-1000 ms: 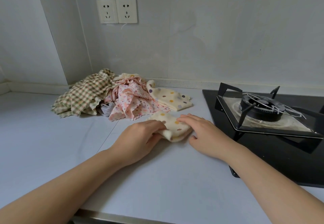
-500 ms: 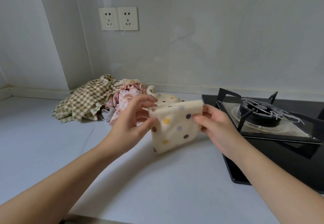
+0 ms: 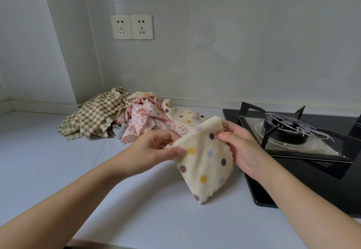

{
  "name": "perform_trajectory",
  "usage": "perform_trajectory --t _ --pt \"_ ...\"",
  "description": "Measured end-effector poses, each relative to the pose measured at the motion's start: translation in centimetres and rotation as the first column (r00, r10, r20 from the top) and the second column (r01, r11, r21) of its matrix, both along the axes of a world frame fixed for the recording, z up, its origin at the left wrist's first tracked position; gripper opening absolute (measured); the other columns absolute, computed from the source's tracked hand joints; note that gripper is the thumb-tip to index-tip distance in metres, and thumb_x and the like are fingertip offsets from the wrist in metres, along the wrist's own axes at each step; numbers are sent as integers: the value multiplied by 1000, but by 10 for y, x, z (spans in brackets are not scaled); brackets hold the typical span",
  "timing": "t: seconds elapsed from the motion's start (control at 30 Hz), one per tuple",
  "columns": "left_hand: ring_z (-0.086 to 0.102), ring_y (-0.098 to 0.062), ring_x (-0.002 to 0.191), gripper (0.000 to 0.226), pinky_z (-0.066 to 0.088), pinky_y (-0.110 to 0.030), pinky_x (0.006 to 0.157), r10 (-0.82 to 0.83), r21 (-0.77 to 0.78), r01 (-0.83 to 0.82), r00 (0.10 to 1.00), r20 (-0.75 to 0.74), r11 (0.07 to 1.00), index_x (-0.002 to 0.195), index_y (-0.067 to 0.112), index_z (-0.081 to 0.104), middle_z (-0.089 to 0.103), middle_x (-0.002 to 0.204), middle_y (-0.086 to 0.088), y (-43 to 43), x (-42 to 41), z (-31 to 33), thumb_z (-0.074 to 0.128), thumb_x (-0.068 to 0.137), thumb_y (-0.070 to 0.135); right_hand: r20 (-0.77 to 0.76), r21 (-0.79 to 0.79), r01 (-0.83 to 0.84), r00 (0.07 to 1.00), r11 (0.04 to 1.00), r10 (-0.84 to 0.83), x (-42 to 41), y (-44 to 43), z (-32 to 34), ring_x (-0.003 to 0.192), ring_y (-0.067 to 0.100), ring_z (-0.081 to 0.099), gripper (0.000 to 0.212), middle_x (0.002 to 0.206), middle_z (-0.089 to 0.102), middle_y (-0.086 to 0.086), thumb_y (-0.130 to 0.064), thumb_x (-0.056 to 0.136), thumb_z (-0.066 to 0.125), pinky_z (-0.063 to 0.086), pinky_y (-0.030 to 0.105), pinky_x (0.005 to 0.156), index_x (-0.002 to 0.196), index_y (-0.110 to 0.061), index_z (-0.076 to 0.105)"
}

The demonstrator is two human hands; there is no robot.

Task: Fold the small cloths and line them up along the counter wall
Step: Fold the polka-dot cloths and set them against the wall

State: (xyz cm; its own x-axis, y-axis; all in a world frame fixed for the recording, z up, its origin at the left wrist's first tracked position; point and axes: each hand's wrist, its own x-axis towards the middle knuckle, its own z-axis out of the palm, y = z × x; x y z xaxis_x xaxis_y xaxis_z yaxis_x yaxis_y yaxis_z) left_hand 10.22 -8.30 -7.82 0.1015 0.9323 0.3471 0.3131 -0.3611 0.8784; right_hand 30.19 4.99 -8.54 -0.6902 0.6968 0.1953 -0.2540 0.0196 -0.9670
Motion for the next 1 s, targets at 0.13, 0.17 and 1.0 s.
perform_trajectory --t 0.13,0.17,1.0 --pt "68 -18 69 19 53 -30 69 154 54 -152 987 -38 987 82 9 65 70 75 -3 3 -5 -1 72 83 26 5 38 -74 997 997 74 -1 -3 0 86 17 67 34 97 71 4 -29 69 74 55 26 69 101 -19 69" --pt "67 -17 71 23 53 -33 69 187 60 -183 981 -53 981 81 11 66 70 76 -2 3 -7 -1 73 80 33 9 47 -94 996 994 94 -1 -5 1 89 17 68 37 99 71 3 -33 66 77 55 26 69 100 -22 71" --pt "55 -9 72 15 43 -23 64 371 429 -161 801 -469 889 77 30 55 59 75 10 -14 -8 35 64 79 42 -73 459 46 997 887 -14 -6 -15 3 104 14 61 6 99 66 -1 -29 67 72 52 24 78 73 -30 72"
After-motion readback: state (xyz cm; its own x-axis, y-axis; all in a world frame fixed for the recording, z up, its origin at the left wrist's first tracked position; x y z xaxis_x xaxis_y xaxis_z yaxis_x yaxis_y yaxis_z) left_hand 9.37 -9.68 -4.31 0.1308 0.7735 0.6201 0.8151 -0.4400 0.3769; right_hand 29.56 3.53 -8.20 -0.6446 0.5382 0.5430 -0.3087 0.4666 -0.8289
